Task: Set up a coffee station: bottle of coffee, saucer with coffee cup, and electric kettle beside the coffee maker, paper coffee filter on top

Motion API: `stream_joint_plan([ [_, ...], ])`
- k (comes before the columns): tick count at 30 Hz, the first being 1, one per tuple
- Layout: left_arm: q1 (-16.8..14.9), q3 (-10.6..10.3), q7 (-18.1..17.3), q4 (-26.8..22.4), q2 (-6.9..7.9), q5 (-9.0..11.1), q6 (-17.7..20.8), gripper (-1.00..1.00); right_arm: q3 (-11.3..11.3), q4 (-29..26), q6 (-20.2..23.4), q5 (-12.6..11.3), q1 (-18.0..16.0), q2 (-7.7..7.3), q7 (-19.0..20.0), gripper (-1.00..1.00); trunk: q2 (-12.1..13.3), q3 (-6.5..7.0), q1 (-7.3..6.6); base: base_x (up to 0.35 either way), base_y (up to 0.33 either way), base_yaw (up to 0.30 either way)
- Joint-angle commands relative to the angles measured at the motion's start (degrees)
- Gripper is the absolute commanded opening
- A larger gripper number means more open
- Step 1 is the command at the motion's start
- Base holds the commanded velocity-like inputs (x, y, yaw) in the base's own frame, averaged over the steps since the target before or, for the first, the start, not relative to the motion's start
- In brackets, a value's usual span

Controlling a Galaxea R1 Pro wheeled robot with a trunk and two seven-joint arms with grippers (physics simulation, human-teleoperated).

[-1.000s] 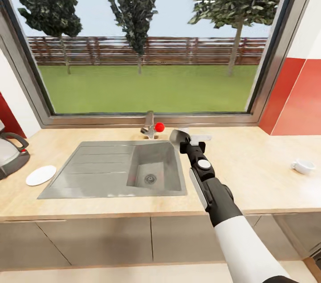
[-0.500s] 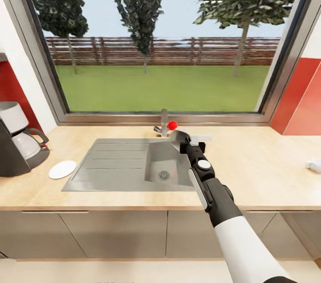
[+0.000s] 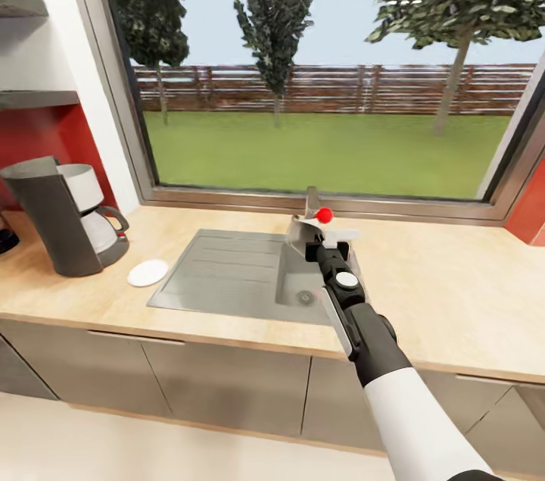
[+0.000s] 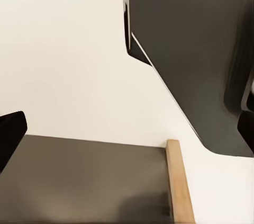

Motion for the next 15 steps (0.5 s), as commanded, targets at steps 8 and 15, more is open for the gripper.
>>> stream_joint_plan([
  [8, 0.0, 0.5, 0.2, 0.0, -0.01, -0.6, -0.2, 1.0, 0.1, -0.1, 0.3, -0.1, 0.0, -0.02, -0.2, -1.0, -0.1, 0.18, 0.01, -0.313, 0.0, 0.268],
  [15, 0.0, 0.4, 0.2, 0.0, 0.02, -0.6, -0.2, 1.0, 0.1, -0.1, 0.3, -0.1, 0.0, -0.03, -0.2, -1.0, -0.1, 0.44, 0.01, -0.328, 0.0, 0.268],
])
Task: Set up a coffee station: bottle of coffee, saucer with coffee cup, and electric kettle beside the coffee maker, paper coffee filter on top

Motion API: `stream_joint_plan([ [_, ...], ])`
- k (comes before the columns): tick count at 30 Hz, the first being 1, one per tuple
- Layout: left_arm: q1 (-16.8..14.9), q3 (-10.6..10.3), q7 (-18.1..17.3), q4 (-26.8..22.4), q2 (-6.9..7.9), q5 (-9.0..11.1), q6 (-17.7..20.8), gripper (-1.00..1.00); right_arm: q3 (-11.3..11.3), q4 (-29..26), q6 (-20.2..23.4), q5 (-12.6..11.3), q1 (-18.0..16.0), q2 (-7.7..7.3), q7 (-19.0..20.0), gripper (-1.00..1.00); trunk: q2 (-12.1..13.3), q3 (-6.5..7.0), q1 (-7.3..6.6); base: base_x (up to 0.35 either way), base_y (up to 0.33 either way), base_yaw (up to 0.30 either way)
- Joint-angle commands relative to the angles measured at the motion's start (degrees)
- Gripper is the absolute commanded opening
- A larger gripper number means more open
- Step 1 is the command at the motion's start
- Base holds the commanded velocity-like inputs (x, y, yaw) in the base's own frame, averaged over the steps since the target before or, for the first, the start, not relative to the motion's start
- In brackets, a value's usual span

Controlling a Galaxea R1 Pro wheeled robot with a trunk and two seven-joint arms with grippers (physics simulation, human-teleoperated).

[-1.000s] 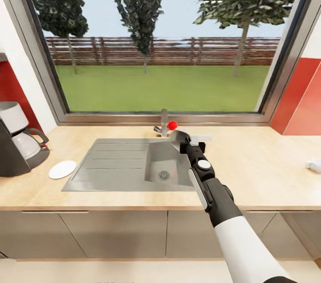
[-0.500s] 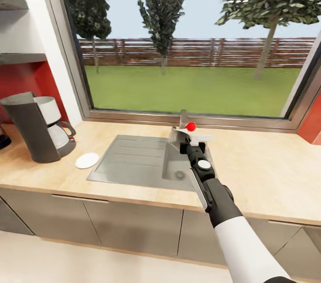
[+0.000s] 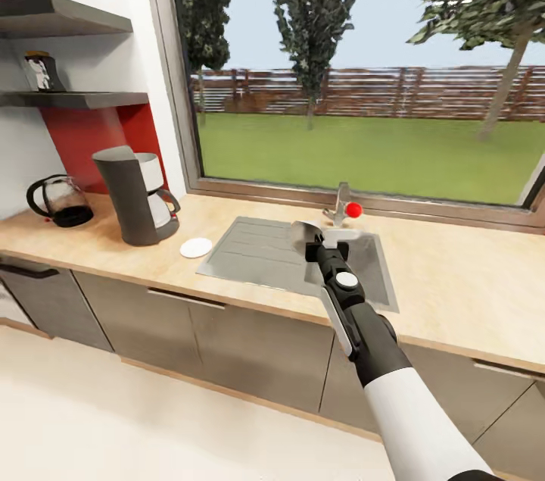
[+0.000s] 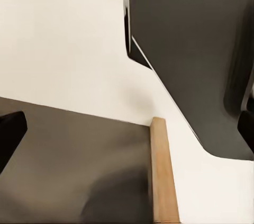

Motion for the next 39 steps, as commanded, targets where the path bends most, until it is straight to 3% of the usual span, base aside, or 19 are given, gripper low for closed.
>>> stream_joint_plan([
  [1, 0.0, 0.5, 0.2, 0.0, -0.02, -0.6, -0.2, 1.0, 0.1, -0.1, 0.3, -0.1, 0.0, -0.03, -0.2, -1.0, -0.1, -0.07, 0.01, -0.269, 0.0, 0.268],
  [10, -0.1, 0.4, 0.2, -0.1, 0.04, -0.5, -0.2, 1.0, 0.1, -0.1, 0.3, -0.1, 0.0, 0.02, -0.2, -1.0, -0.1, 0.27, 0.01, -0.125, 0.0, 0.268],
  [14, -0.3, 2.2, 0.2, -0.2, 0.37, 0.8, -0.2, 1.0, 0.1, 0.0, 0.3, -0.1, 0.0, 0.03, -0.2, -1.0, -0.1, 0.41, 0.01, -0.007, 0.0, 0.268],
  [19, -0.4, 2.6, 0.2, -0.2, 0.44, 1.3, -0.2, 1.0, 0.1, 0.2, 0.4, -0.1, 0.0, 0.04, -0.2, -1.0, -0.1, 0.52, 0.01, -0.001, 0.0, 0.268],
  [37, -0.5, 2.8, 0.0, -0.2, 0.28, 1.3, -0.2, 1.0, 0.2, 0.0, 0.4, -0.1, 0.0, 0.05, -0.3, -1.0, -0.1, 0.55, 0.01, 0.0, 0.0, 0.245],
  [39, -0.5, 2.8, 0.1, -0.2, 0.3, 1.3, -0.2, 1.0, 0.1, 0.2, 2.1, -1.1, 0.0, 0.04, -0.3, -1.0, -0.1, 0.55, 0.01, 0.0, 0.0, 0.035],
])
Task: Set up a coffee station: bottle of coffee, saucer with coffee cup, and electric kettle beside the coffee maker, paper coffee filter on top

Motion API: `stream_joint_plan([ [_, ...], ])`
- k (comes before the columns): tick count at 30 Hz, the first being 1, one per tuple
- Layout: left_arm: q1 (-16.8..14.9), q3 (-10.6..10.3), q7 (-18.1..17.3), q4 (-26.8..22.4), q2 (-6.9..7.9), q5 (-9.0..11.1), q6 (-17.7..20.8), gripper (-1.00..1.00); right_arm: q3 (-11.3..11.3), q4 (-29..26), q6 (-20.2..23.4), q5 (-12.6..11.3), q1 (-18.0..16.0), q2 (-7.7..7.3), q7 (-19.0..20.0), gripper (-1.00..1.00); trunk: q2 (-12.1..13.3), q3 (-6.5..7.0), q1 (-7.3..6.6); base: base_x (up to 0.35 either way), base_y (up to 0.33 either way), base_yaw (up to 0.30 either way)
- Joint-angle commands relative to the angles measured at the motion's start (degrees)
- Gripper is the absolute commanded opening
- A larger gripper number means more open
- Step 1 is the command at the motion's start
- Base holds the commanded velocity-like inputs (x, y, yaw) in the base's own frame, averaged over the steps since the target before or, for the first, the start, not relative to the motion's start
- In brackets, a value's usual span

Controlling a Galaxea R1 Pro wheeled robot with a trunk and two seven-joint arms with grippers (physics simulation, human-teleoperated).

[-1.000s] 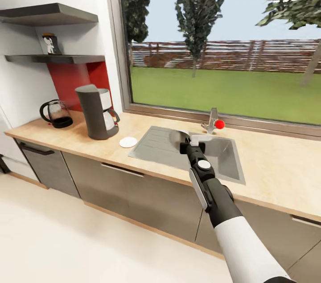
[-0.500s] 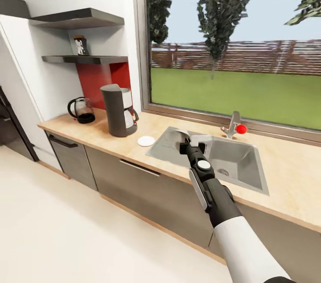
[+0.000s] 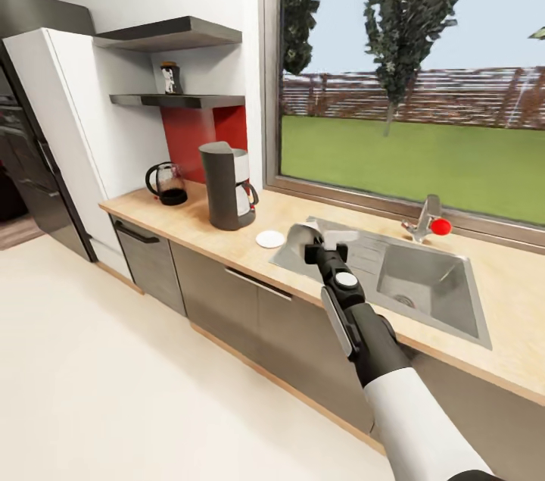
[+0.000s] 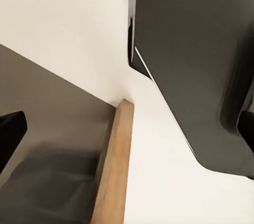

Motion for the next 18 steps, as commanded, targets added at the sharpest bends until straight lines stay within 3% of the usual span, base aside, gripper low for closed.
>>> stream_joint_plan([
  [1, 0.0, 0.5, 0.1, 0.0, 0.0, -0.5, -0.2, 1.0, 0.1, -0.2, 3.0, -1.0, 0.0, -0.02, -0.3, -1.0, -0.1, -0.11, 0.03, 0.111, 0.0, 0.012],
  [5, 0.1, 0.5, 0.1, 0.1, 0.12, -0.5, -0.3, 1.0, 0.0, -5.3, 16.5, -4.3, -0.1, 0.06, -0.2, -1.0, -0.1, -0.11, 0.03, 0.277, 0.0, 0.003],
  [9, 0.1, 0.5, 0.1, 0.2, 0.02, -0.7, -0.3, 1.0, -0.1, -9.3, 25.3, -7.4, -1.0, 0.07, -0.2, -1.0, -0.1, -0.11, 0.03, 0.24, 0.0, 0.0],
  [14, 0.1, 0.2, 0.1, 0.2, -0.19, -0.9, -0.3, 1.0, -0.2, -11.0, 39.0, -14.8, -9.1, 0.0, -0.3, -1.0, -0.1, -0.11, 0.03, 0.046, 0.0, 0.0],
  [18, 0.1, 0.1, 0.1, 0.2, -0.21, -0.9, -0.3, 1.0, -0.4, -11.0, 41.7, -18.2, -12.3, -0.08, -0.4, -1.0, -0.1, -0.11, 0.03, 0.005, 0.0, 0.0],
])
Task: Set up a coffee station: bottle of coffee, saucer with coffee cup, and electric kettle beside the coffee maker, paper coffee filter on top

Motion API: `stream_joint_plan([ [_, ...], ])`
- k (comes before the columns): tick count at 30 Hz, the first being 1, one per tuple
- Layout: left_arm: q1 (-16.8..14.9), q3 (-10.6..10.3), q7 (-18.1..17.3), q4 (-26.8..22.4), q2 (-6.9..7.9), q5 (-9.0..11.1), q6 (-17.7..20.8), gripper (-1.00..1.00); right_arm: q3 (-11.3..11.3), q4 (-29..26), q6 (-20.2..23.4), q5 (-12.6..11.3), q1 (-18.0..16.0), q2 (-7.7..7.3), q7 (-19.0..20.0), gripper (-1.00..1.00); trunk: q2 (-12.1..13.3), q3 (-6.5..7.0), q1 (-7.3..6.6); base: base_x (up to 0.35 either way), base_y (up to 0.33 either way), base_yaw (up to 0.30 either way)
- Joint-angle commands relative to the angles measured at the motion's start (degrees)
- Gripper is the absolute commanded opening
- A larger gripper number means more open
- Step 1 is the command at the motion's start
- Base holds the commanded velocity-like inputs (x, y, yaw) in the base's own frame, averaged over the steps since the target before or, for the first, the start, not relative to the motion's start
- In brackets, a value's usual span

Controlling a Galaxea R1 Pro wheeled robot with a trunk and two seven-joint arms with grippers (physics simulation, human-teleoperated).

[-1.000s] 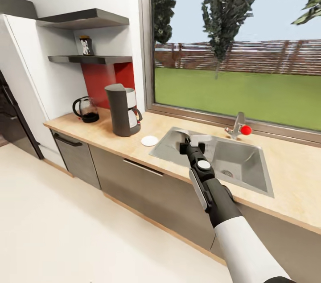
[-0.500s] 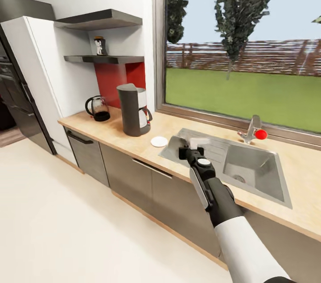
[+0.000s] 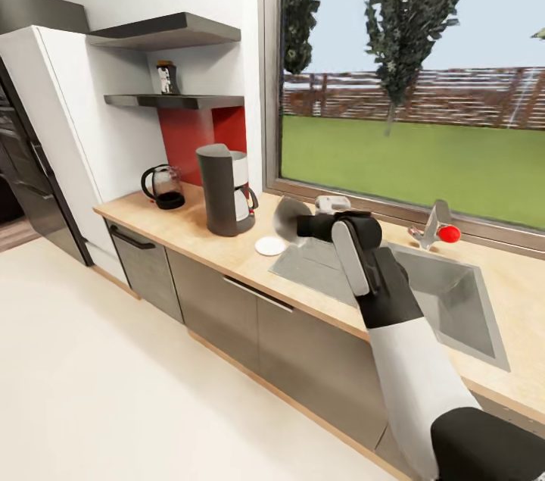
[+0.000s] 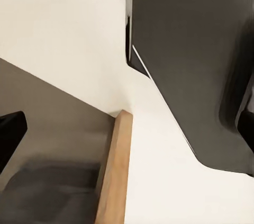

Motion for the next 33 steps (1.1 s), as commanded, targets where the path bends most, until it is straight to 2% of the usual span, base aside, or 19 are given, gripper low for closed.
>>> stream_joint_plan([
  [1, 0.0, 0.4, 0.1, 0.0, 0.0, -0.6, -0.2, 1.0, 0.0, -0.1, 0.4, -1.2, -0.5, 0.0, -0.6, -1.0, -0.1, -0.11, 0.04, 0.002, 0.0, 0.0],
  [5, 0.0, 0.4, 0.2, 0.0, -0.06, -0.6, -0.2, 1.0, -0.4, 0.3, 0.9, -1.8, -2.4, -0.03, -0.7, -1.0, -0.1, -0.11, 0.04, 0.0, 0.0, 0.0],
  [7, 0.0, 0.2, 0.1, 0.0, -0.08, -0.7, -0.2, 1.0, -0.8, 4.3, 1.0, -2.1, -4.9, -0.04, -0.7, -1.0, -0.1, -0.11, 0.04, 0.0, 0.0, 0.0],
  [9, 0.0, 0.2, 0.1, 0.0, -0.09, -0.7, -0.2, 1.0, -1.1, 13.7, 0.9, -4.1, -10.1, -0.06, -0.7, -1.0, -0.1, -0.11, 0.04, 0.0, 0.0, 0.0],
  [10, 0.0, 0.2, 0.1, 0.0, -0.09, -0.7, -0.2, 1.0, -1.1, 15.9, 0.9, -4.8, -11.4, -0.07, -0.7, -1.0, -0.1, -0.11, 0.04, 0.0, 0.0, 0.0],
  [12, 0.0, 0.1, 0.1, 0.0, -0.09, -0.7, -0.2, 1.0, -1.2, 24.4, 0.9, -7.4, -16.7, -0.11, -0.6, -1.0, -0.1, -0.11, 0.04, 0.0, 0.0, 0.0],
  [13, 0.0, 0.1, 0.1, 0.1, -0.1, -0.7, -0.2, 1.0, -1.3, 30.2, 1.0, -9.0, -21.0, -0.15, -0.6, -1.0, -0.1, -0.11, 0.04, 0.0, 0.0, 0.0],
  [14, 0.0, 0.1, 0.1, 0.1, -0.15, -0.7, -0.2, 1.0, -1.3, 37.2, 0.9, -10.4, -27.0, -0.21, -0.6, -1.0, -0.1, -0.11, 0.04, 0.0, 0.0, 0.0],
  [15, 0.0, 0.1, 0.1, 0.1, -0.16, -0.7, -0.1, 1.0, -1.3, 40.4, 0.9, -10.8, -29.8, -0.28, -0.6, -1.0, -0.1, -0.11, 0.04, 0.0, 0.0, 0.0],
  [16, 0.0, 0.1, 0.1, 0.1, -0.17, -0.7, -0.1, 1.0, -1.3, 41.9, 0.9, -10.9, -31.1, -0.32, -0.6, -1.0, -0.1, -0.11, 0.04, 0.0, 0.0, 0.0],
  [20, 0.0, 0.1, 0.1, 0.1, -0.18, -0.8, -0.2, 1.0, -1.3, 55.1, 1.0, -11.9, -40.9, -0.47, -0.6, -1.0, -0.1, -0.11, 0.04, 0.0, 0.0, 0.0],
  [24, 0.0, 0.1, 0.1, 0.1, -0.27, -0.8, -0.2, 1.0, -1.4, 60.8, 1.1, -14.8, -45.6, -0.46, -0.6, -1.0, -0.1, -0.11, 0.04, 0.0, 0.0, 0.0],
  [28, 0.0, 0.1, 0.1, -0.1, -0.31, -0.9, -0.2, 1.0, -1.5, 65.9, 1.1, -21.2, -52.5, -0.32, -0.6, -1.0, -0.1, -0.11, 0.04, 0.0, 0.0, 0.0],
  [31, 0.0, 0.0, 0.1, 0.0, -0.28, -0.9, -0.2, 1.0, -1.5, 67.3, 1.1, -24.6, -55.5, -0.29, -0.6, -1.0, -0.1, -0.11, 0.04, 0.0, 0.0, 0.0],
  [33, 0.0, -0.1, 0.1, -0.1, -0.28, -1.0, -0.2, 1.0, -1.4, 67.5, 1.1, -25.0, -55.9, -0.29, -0.6, -1.0, -0.1, -0.11, 0.04, 0.0, 0.0, 0.0],
])
